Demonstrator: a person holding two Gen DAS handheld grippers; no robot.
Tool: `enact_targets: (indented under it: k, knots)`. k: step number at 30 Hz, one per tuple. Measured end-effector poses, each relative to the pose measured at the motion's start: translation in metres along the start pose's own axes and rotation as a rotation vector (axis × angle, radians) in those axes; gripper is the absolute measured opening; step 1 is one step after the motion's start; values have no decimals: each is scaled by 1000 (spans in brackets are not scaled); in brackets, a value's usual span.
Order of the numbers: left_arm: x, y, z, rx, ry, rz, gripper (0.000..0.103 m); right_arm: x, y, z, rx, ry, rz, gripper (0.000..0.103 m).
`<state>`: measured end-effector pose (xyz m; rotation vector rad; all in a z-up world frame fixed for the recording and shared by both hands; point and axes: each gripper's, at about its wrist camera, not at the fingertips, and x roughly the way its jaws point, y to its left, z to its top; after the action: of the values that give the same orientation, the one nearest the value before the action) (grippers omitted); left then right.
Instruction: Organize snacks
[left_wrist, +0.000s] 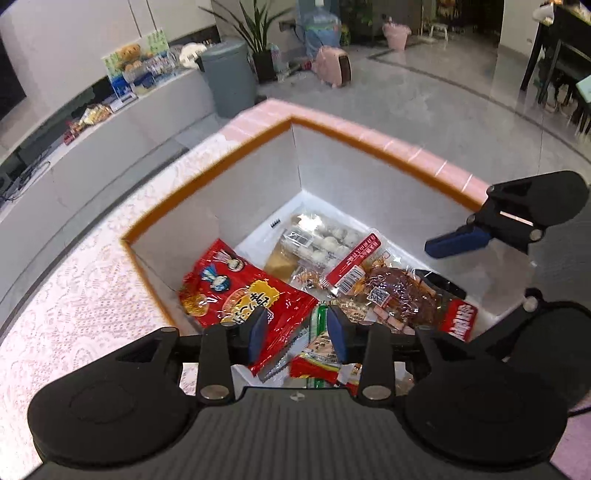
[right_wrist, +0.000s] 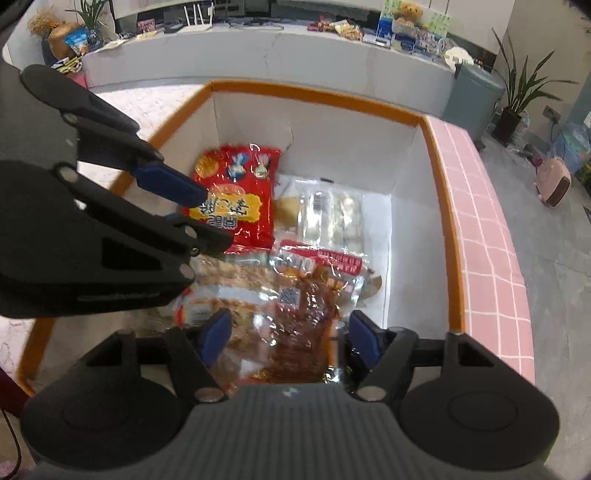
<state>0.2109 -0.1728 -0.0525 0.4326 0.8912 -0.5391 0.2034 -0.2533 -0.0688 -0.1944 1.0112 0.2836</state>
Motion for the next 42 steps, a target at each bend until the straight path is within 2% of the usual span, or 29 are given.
enact_targets:
  k: [4, 8, 12, 16, 18, 20, 24, 26, 31, 35, 42]
  knots:
    - [-35, 4, -10, -40, -81, -2, 52, -23, 6, 1, 24, -36, -9, 81]
    - [-80, 9, -26, -77, -218, 12, 57, -54, 15, 2, 82, -103, -13, 82]
    - [-123, 10, -41, -125, -336, 19, 60, -99, 32, -4, 142, -247, -26, 87]
    - [-161, 6, -61, -150, -456, 42, 68, -141, 56, -14, 161, -381, -33, 90]
    - [-177, 2, -72, -152, -506, 73, 72, -158, 72, -19, 146, -435, -42, 92]
    - [-190, 0, -82, -172, -546, 119, 83, -170, 84, -27, 138, -479, -55, 94]
    - [-205, -15, -107, -155, -645, 279, 99, -188, 105, -45, 147, -551, -92, 96]
    - [-206, -21, -118, -159, -659, 322, 99, -193, 114, -56, 168, -569, -100, 98]
    - [-194, -21, -138, -257, -624, 341, 100, -197, 130, -82, 233, -594, -113, 100]
    - [-180, -22, -153, -304, -597, 321, 103, -185, 137, -94, 286, -532, -102, 100]
    - [-161, -14, -174, -341, -472, 279, 103, -162, 143, -114, 325, -445, -181, 100]
